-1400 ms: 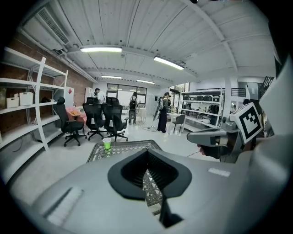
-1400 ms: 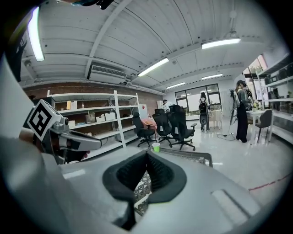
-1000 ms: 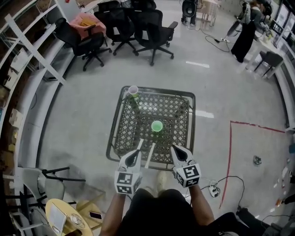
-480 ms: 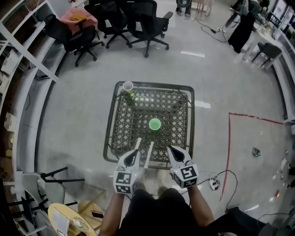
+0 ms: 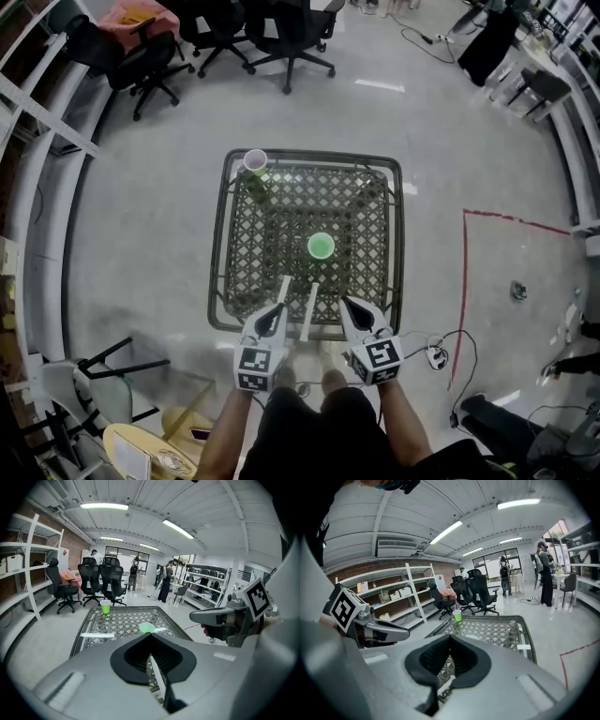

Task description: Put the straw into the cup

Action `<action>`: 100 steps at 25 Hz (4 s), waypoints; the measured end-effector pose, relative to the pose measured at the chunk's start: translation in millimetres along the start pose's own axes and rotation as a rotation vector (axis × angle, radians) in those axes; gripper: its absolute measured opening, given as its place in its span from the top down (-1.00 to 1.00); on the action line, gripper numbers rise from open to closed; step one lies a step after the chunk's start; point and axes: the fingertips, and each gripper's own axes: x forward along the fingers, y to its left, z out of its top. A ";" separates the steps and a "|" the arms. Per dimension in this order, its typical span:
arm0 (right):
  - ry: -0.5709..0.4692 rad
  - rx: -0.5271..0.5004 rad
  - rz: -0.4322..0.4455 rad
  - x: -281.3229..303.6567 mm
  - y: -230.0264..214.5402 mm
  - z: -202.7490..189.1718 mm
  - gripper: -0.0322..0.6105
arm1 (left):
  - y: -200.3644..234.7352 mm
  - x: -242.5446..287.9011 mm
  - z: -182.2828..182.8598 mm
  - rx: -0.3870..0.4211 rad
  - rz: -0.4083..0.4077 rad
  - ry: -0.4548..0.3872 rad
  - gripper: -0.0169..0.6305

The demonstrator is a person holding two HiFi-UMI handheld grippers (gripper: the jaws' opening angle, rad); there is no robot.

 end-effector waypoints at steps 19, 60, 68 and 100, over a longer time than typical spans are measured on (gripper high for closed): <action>0.152 0.066 -0.035 50.4 -28.9 -80.0 0.89 | 40.0 73.0 -80.6 -0.050 -0.016 0.161 0.93; 0.207 0.135 -0.080 77.0 -63.0 -106.4 0.89 | 72.6 145.4 -173.6 -0.088 0.022 0.513 0.76; 0.200 0.131 -0.085 75.2 -58.3 -101.4 0.89 | 74.3 144.5 -169.8 -0.095 0.017 0.491 0.77; 0.014 -0.022 0.013 71.9 28.5 39.8 0.89 | 117.0 5.0 51.4 -0.092 0.142 -0.081 0.77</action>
